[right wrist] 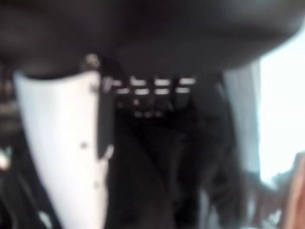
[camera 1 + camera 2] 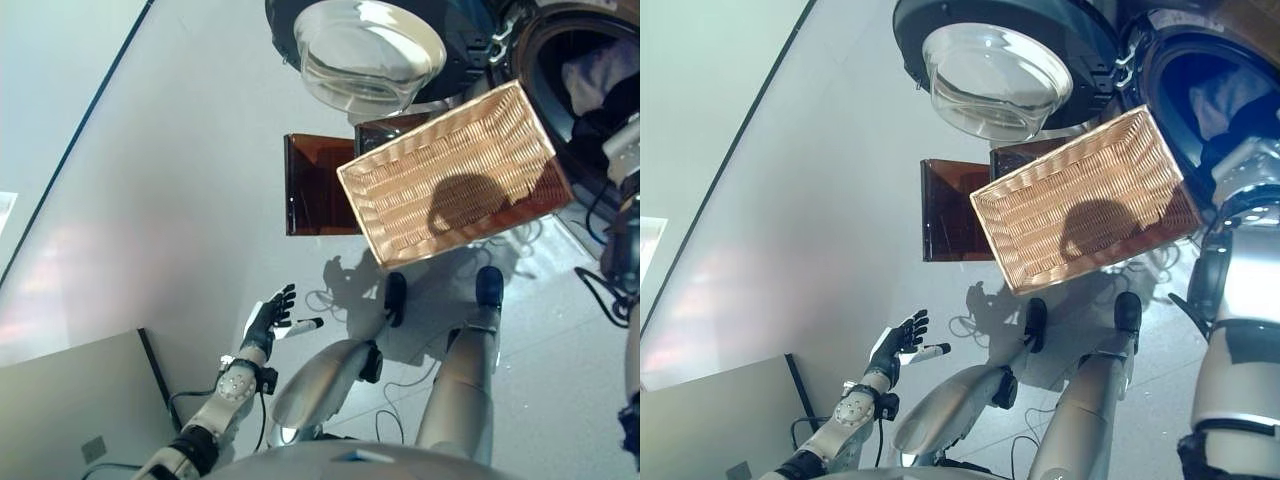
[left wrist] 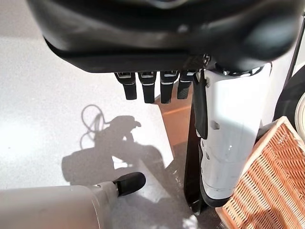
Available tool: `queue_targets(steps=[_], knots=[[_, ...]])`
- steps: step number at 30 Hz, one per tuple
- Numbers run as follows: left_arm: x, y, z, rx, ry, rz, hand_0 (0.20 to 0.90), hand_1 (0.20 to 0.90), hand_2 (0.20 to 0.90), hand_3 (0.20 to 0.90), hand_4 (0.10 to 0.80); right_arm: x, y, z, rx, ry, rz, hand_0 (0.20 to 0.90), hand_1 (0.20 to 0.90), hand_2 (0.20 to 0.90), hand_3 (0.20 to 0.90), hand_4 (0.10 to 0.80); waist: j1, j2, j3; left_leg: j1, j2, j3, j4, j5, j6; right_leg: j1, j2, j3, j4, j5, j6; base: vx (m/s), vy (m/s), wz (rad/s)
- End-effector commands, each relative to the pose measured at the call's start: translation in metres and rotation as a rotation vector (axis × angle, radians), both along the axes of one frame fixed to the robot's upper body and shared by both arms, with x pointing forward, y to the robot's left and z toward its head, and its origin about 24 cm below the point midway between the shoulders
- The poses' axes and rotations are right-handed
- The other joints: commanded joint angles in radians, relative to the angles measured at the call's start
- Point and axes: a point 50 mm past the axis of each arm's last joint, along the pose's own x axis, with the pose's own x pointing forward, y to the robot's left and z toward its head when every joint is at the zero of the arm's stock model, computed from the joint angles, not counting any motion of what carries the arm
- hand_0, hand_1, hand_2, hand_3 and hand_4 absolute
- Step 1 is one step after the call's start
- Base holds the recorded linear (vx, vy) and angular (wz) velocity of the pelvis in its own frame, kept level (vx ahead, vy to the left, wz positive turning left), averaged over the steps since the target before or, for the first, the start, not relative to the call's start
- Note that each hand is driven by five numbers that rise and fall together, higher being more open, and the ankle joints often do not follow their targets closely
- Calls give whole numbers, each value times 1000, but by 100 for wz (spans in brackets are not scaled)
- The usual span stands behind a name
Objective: Pick up the clothes and place them into the washing machine
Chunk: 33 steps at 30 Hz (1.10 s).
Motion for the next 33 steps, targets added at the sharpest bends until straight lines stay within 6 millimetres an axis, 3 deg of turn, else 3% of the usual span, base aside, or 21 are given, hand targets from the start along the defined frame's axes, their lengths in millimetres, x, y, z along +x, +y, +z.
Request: queue_targets(steps=[1, 8, 12, 26, 33], knots=[[-12, 23, -7, 37, 1, 96, 900, 900, 900, 900, 800, -80, -54, 119, -808, 213, -375, 900, 900, 900, 900, 800, -60, 38, -63, 19, 73, -37, -5, -43, -126, 103, 108, -77, -27, -101, -120, -4, 10, -3], [-10, 22, -8, 46, 3, 105, 900, 900, 900, 900, 800, -80, -57, 106, -947, 485, -429, 900, 900, 900, 900, 800, -60, 23, -78, 26, 72, -31, 14, -55, -120, 122, 108, -74, -39, -95, -118, 2, 2, 0], [-8, 23, -7, 49, -1, 103, 900, 900, 900, 900, 800, -81, -58, 103, -968, 547, -445, 900, 900, 900, 900, 800, -61, 18, -82, 19, 72, -27, 28, -63, -118, 124, 106, -71, -42, -94, -118, 3, 7, -1], [-4, 27, -7, 79, -7, 124, 900, 900, 900, 900, 800, -73, -54, 89, -973, 585, -456, 900, 900, 900, 900, 800, -47, 6, -81, -29, 62, -3, 110, -99, -106, 104, 102, -43, -34, -84, -120, -1, 15, -3], [-7, 31, -10, 88, 9, 142, 900, 900, 900, 900, 800, -75, -55, 93, -954, 591, -442, 900, 900, 900, 900, 800, -48, -1, -82, -29, 64, 4, 105, -99, -107, 105, 103, -38, -41, -81, -119, 9, 9, -1]])
